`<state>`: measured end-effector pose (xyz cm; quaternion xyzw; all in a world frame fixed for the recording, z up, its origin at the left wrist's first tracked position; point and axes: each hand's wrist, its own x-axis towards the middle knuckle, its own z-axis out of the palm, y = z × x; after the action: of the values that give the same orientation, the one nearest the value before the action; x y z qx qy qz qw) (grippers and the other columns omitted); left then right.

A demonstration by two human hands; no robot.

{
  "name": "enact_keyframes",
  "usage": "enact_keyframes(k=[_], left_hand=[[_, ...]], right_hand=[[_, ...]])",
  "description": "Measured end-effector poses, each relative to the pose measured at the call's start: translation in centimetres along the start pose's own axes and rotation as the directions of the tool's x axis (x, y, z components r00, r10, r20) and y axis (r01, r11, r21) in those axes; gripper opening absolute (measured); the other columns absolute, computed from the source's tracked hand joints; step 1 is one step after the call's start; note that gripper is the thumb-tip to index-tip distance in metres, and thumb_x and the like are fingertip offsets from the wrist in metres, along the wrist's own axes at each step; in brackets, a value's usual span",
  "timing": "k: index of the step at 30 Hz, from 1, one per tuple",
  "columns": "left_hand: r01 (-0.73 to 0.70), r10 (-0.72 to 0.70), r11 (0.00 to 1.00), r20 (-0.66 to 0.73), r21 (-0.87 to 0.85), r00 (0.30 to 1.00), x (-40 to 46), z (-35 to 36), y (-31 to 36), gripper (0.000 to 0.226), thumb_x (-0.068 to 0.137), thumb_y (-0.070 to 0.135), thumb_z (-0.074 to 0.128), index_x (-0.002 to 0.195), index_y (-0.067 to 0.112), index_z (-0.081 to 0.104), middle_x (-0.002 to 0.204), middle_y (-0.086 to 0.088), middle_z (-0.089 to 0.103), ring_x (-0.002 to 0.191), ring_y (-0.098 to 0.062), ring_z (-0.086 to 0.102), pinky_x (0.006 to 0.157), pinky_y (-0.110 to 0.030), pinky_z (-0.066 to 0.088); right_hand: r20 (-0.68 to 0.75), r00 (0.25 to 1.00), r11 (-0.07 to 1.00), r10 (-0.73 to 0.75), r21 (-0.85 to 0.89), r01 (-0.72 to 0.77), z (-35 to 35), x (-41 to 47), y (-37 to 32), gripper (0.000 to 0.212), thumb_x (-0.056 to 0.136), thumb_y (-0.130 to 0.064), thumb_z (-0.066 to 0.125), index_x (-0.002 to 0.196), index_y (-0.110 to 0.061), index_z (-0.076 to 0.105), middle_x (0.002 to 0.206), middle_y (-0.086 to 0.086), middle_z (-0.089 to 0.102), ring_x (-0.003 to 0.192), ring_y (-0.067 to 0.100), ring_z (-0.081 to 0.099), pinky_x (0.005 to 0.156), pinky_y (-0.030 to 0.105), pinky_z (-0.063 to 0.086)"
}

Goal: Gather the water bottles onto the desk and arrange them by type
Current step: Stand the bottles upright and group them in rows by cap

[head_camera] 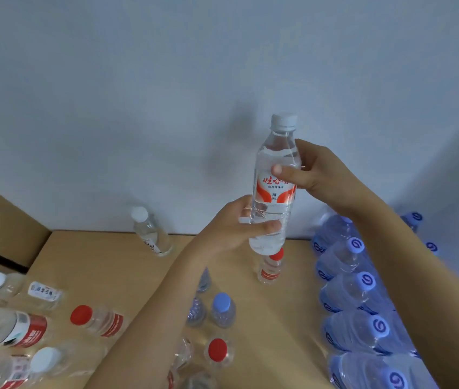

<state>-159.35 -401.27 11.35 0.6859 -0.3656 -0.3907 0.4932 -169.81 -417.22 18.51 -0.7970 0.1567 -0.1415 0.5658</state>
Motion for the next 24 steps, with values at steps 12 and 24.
enact_keyframes(k=[12,24], left_hand=[[0.042,-0.057,0.981,0.077,0.189,0.995,10.3,5.4,-3.8,0.046,0.072,0.016,0.088,0.112,0.022,0.066,0.100,0.011,0.071,0.092,0.001,0.067,0.077,-0.012,0.050],[0.219,-0.271,0.914,0.113,0.343,0.956,14.9,8.6,-10.2,0.055,0.067,0.015,0.088,0.117,0.017,0.065,0.110,0.002,0.071,0.106,-0.016,0.066,0.095,-0.037,0.055]], right_hand=[[0.046,0.987,0.986,0.154,-0.074,-0.151,-5.8,0.0,9.0,0.065,0.073,-0.022,0.085,0.131,-0.023,0.056,0.118,-0.009,0.069,0.110,0.005,0.064,0.091,0.022,0.053],[-0.038,0.929,0.900,0.369,-0.236,-0.367,-4.2,-0.5,17.4,0.065,0.069,-0.012,0.088,0.126,-0.021,0.059,0.113,-0.005,0.067,0.106,0.017,0.063,0.090,0.029,0.053]])
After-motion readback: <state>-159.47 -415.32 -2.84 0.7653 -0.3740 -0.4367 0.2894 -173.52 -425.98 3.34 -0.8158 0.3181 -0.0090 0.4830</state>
